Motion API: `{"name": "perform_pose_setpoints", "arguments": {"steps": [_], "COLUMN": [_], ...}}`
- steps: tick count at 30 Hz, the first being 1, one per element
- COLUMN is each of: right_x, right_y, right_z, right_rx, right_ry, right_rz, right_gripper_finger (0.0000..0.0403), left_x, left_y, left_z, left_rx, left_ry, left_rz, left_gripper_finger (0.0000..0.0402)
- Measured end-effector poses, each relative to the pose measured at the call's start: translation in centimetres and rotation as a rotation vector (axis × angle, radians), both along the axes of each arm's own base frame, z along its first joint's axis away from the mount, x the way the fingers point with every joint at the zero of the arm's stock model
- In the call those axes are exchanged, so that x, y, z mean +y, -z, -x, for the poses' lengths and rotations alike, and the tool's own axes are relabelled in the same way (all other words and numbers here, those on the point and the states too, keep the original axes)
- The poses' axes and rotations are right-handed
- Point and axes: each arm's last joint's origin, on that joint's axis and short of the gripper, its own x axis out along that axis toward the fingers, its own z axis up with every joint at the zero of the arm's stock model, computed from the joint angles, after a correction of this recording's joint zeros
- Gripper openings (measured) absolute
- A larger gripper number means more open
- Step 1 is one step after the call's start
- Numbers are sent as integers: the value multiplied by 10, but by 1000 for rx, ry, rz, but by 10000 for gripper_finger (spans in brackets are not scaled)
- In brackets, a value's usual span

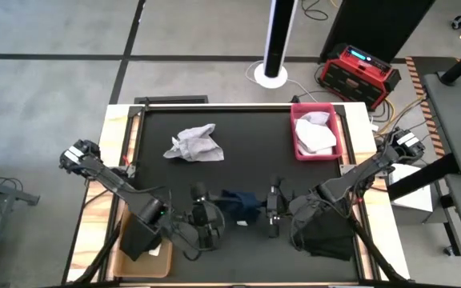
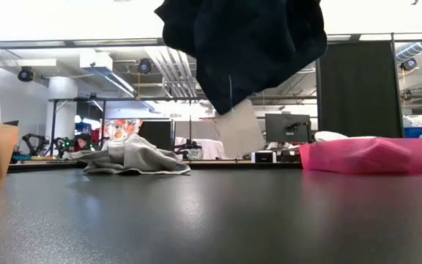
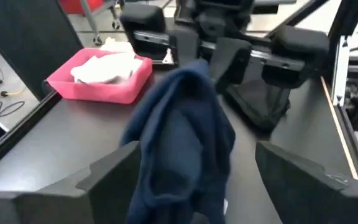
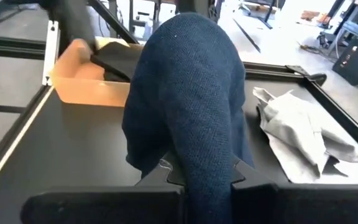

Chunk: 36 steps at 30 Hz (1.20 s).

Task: Sort towels by color in basket
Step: Put the dark blue kitchen towel into the orange bin

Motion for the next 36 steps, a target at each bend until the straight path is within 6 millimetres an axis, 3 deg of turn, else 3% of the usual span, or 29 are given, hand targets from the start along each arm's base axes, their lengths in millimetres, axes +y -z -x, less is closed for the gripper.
{"name": "perform_pose_setpoints", "arguments": {"steps": [10, 20, 25, 32, 36], "right_x": [-1, -1, 0, 0, 0], "right_y": [0, 1, 0, 0, -2], "right_z": [0, 0, -1, -1, -1], "right_rx": [3, 6, 0, -2, -15], "right_ry": [-6, -8, -11, -19, -17], "right_rz": [-1, 1, 3, 1, -6], "right_gripper_finger": [13, 13, 13, 13, 23], "left_x": [13, 10, 8, 9, 5], "left_y": [18, 34, 41, 42, 38], "left_z": [-25, -44, -48, -48, -43], "left_rx": [10, 15, 17, 15, 4], "left_ry": [-60, 38, 33, 6, 1], "left_rz": [-34, -29, -31, -43, -38], "left_gripper_finger": [313, 300, 228, 23, 9]}}
